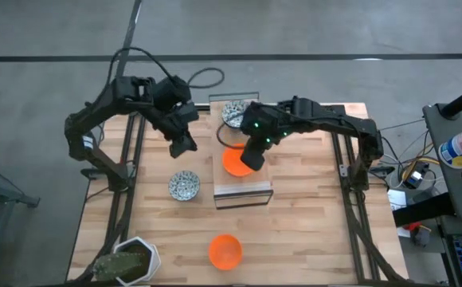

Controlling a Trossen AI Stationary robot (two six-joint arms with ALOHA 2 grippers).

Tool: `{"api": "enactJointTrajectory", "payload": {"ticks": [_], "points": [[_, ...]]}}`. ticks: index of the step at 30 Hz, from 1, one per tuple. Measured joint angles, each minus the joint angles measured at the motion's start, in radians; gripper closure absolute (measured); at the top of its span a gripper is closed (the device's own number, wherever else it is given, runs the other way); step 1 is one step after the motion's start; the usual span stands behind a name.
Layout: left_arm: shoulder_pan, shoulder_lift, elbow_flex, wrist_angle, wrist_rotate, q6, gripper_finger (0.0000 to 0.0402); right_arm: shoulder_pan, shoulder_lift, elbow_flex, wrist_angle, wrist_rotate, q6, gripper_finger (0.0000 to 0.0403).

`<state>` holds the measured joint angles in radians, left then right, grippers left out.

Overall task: Pick & Place Mini bowls
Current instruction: Stack the orange bowl on top of the orange bowl on the shelf

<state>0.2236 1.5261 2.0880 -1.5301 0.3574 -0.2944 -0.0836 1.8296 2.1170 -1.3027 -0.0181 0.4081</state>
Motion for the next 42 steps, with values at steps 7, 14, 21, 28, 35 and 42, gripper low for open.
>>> {"api": "enactJointTrajectory", "payload": {"ticks": [7,14,21,28,35,42], "points": [[-0.125,0.000,-0.106,0.078,-0.006,-0.018,0.0339,0.085,-0.032,0.000,-0.080,0.127,0.092,0.0394],[-0.295,-0.001,-0.180,0.209,-0.120,0.039,0.0339,0.159,-0.043,0.000,-0.151,0.180,0.170,0.0394],[-0.410,-0.001,-0.294,0.378,-0.140,0.031,0.0339,0.249,-0.072,0.000,-0.189,0.233,0.210,0.0394],[-0.486,0.002,-0.441,0.584,-0.149,0.011,0.0339,0.352,-0.109,-0.003,-0.242,0.311,0.276,0.0394],[-0.581,0.005,-0.539,0.669,-0.235,0.270,0.0339,0.440,-0.129,-0.006,-0.261,0.387,0.462,0.0394],[-0.656,0.007,-0.701,0.757,-0.256,0.451,0.0339,0.526,-0.128,-0.017,-0.262,0.503,0.668,0.0394]]}}
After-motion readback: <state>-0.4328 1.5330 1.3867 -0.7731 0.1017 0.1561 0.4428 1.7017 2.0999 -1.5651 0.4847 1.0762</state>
